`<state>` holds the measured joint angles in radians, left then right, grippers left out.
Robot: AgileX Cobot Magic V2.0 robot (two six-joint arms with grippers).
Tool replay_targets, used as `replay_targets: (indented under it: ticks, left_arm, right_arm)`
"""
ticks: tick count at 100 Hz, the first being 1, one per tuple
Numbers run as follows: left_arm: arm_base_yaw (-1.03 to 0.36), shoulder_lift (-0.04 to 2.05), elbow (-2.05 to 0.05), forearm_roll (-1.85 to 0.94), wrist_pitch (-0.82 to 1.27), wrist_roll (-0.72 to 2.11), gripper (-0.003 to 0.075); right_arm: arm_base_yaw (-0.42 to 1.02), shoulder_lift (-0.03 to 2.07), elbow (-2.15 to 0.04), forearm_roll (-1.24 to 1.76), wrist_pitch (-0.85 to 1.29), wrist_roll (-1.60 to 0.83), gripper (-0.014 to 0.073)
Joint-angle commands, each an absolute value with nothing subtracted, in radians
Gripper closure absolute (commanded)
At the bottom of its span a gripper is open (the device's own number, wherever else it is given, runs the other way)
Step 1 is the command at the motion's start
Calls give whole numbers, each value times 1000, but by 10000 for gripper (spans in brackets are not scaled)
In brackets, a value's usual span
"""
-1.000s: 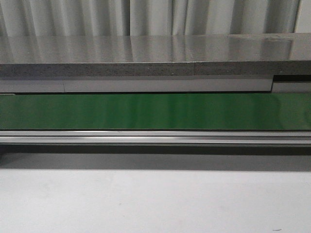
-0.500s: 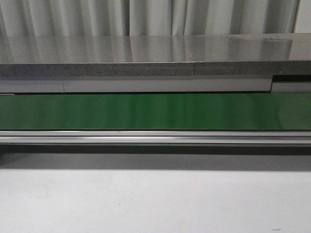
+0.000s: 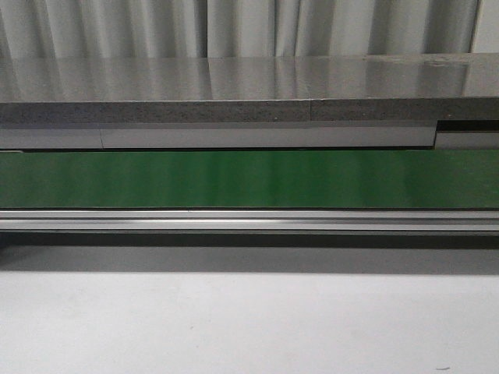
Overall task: Move button from right to left
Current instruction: 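Close the right gripper on the switch body and lift it, then carry the switch onto the conveyor belt and release it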
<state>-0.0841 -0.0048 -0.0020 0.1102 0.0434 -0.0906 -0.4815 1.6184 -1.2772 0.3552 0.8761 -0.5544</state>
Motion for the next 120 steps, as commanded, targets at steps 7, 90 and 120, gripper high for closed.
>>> replay_targets:
  ticks: [7, 90, 120]
  left_arm:
    - [-84, -41, 40, 102, -38, -96, 715]
    - [-84, -41, 40, 102, -38, -96, 715]
    - [-84, -41, 40, 102, -38, -96, 715]
  right_arm:
    - [-412, 1538, -1250, 295, 819, -495, 388]
    - [-231, 1534, -1062, 206, 710, -452, 143]
    - [-231, 1526, -1062, 248, 715, -452, -45]
